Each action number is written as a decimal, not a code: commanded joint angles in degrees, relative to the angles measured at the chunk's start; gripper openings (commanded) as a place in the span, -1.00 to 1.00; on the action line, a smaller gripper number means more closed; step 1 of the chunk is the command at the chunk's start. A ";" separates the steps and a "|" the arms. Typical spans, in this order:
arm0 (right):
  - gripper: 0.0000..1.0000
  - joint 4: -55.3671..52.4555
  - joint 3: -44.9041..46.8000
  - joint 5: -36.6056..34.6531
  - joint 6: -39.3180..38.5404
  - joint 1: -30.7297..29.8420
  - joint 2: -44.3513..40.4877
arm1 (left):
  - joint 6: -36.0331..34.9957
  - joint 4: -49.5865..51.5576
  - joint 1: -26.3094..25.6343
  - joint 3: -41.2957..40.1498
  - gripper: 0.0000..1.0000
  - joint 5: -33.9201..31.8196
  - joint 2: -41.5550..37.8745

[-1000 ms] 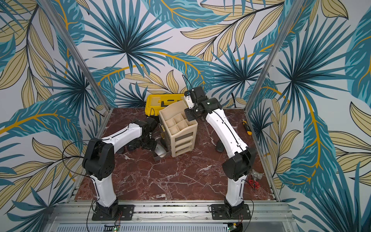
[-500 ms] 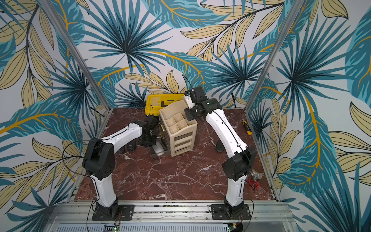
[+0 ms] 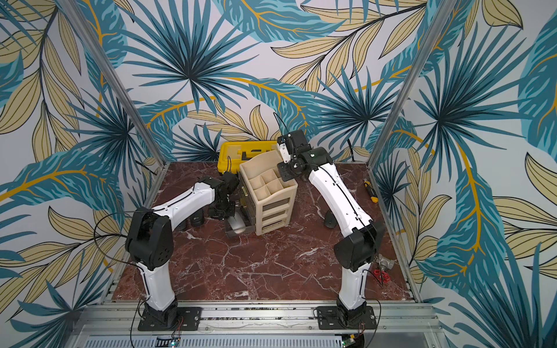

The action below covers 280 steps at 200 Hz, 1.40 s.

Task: Take the mice out of the drawer
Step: Open the drawer in the storage box.

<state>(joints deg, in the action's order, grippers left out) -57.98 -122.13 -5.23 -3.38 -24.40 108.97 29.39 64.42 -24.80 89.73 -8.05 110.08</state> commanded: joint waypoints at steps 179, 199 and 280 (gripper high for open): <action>-1.00 7.80 4.82 -15.46 -0.71 0.32 -4.20 | -5.35 5.65 -0.61 -1.90 -1.00 -5.26 -4.79; -1.00 7.27 4.12 -15.45 -1.02 0.37 -3.94 | -7.96 6.83 -0.60 -1.20 -1.00 -7.61 -4.96; -1.00 5.42 2.89 -19.69 11.31 0.26 -3.55 | 9.45 2.52 -0.77 -4.22 -1.00 -3.26 -8.53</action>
<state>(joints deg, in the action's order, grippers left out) -56.84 -117.95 -10.41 4.29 -25.45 106.02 34.63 63.00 -25.41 88.18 -11.20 106.41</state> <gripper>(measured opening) 0.091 0.169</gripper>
